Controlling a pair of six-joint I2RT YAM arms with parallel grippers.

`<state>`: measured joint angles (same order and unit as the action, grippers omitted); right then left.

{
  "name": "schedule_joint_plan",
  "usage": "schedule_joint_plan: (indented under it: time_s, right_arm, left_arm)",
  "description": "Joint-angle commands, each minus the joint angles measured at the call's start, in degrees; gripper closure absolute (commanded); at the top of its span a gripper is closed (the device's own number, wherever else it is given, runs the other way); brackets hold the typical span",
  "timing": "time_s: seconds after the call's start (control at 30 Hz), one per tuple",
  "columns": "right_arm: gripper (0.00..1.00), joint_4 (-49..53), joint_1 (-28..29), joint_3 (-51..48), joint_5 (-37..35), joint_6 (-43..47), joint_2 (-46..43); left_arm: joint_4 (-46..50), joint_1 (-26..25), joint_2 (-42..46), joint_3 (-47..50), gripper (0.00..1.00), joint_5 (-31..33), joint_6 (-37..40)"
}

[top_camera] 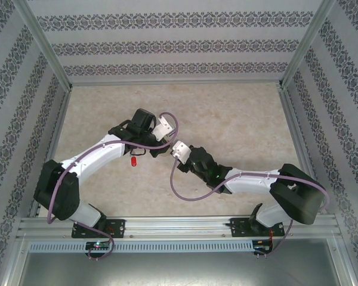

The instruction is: Put the keys on the keyring

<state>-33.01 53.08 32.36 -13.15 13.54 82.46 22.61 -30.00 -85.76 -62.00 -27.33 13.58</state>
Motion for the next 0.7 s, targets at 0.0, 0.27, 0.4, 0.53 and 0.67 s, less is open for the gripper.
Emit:
schedule_joint_plan:
  time_s: [0.0, 0.27, 0.4, 0.53, 0.67]
  right_arm:
    - [1.00, -6.22, 0.31, 0.12, 4.91, -2.12, -0.09]
    - [1.00, -8.74, -0.62, -1.16, 4.89, -3.76, 0.48]
    - [1.00, -7.77, -1.05, -0.92, 1.78, -4.29, 0.61]
    - [1.00, -8.18, -1.04, -0.72, 0.36, -3.05, 0.94]
    - [1.00, -8.08, -1.05, -0.54, 6.40, -2.05, 1.17]
  left_arm:
    - [-12.99, -1.12, -0.15, 2.55, 1.00, -5.20, -1.98]
    - [-24.09, -0.51, 1.69, 7.09, 1.00, -4.83, -5.93]
    - [-19.45, -0.27, 3.30, 7.68, 1.00, -3.89, -3.84]
    - [-7.78, -0.28, 3.49, 5.25, 1.00, -4.47, 0.78]
    - [-6.12, -0.32, 4.02, 5.05, 1.00, -4.30, 1.76]
